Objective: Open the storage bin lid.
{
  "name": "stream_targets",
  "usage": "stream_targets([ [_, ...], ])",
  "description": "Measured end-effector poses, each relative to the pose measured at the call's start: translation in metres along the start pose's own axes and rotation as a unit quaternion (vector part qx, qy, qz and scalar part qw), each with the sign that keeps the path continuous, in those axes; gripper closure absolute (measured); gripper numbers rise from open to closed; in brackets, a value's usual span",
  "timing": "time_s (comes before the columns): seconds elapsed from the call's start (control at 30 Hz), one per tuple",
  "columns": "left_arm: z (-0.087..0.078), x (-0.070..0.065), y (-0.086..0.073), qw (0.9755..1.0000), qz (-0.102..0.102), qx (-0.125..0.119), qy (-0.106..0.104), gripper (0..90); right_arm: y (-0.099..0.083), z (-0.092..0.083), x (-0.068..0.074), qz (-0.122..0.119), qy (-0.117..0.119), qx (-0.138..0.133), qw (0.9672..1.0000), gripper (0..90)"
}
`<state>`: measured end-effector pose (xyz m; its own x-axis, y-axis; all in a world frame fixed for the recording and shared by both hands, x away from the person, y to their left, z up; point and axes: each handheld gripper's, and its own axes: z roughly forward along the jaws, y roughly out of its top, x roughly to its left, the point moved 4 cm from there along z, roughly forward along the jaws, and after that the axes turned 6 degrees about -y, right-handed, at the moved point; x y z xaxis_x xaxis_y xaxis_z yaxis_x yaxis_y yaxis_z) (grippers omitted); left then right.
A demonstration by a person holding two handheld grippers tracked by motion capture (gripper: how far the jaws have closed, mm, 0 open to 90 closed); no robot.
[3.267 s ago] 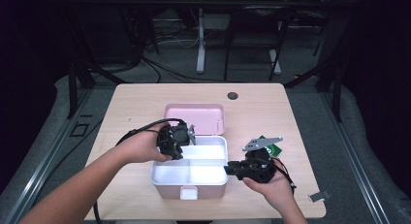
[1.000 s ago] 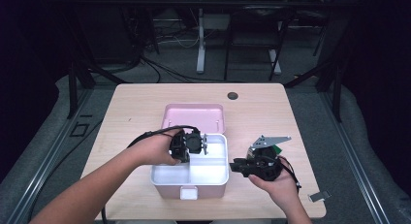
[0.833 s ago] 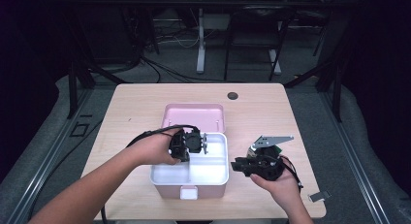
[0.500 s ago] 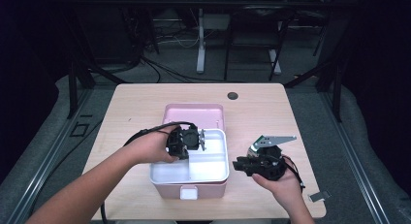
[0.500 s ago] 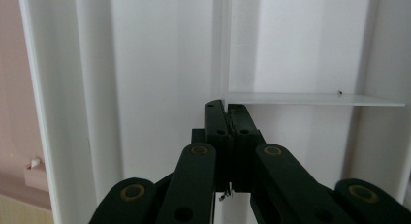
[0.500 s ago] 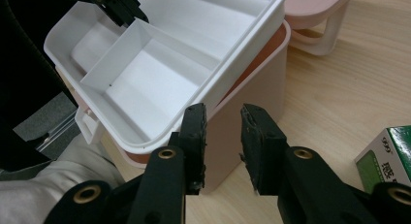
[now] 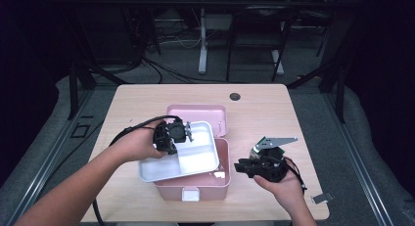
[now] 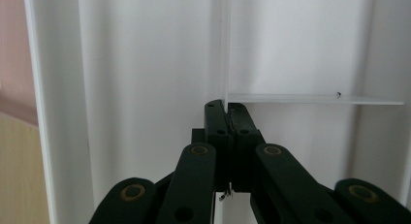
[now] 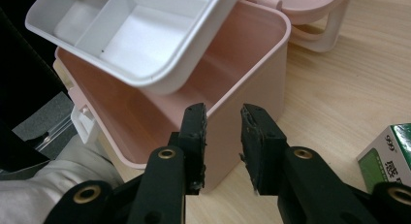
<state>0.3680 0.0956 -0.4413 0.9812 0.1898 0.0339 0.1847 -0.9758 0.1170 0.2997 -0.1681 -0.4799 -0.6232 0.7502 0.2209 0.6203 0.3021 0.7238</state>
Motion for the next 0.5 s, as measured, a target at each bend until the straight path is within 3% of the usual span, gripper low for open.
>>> stream_targets([
  [0.1,-0.005,0.006,-0.012,0.9995,-0.032,-0.003,-0.004,89.5,0.000,0.001,0.000,-0.001,0.002,0.003,1.0000,71.1],
  [0.27,-0.011,0.019,-0.034,0.9954,-0.093,-0.020,-0.010,89.5,-0.002,0.004,0.000,0.000,-0.002,0.006,1.0000,71.0],
  [0.37,-0.013,0.025,-0.048,0.9908,-0.130,-0.036,-0.013,89.5,-0.002,0.004,-0.001,0.002,-0.002,0.008,1.0000,70.9],
  [0.4,-0.015,0.029,-0.058,0.9873,-0.153,-0.041,-0.014,89.5,-0.002,0.004,-0.001,0.003,-0.002,0.007,1.0000,70.9],
  [0.43,-0.015,0.029,-0.058,0.9873,-0.153,-0.041,-0.014,89.5,-0.002,0.004,-0.001,0.003,-0.002,0.007,1.0000,70.9],
  [0.5,-0.017,0.033,-0.068,0.9842,-0.172,-0.041,-0.012,89.5,-0.002,0.005,-0.002,0.004,-0.003,0.007,1.0000,70.9],
])
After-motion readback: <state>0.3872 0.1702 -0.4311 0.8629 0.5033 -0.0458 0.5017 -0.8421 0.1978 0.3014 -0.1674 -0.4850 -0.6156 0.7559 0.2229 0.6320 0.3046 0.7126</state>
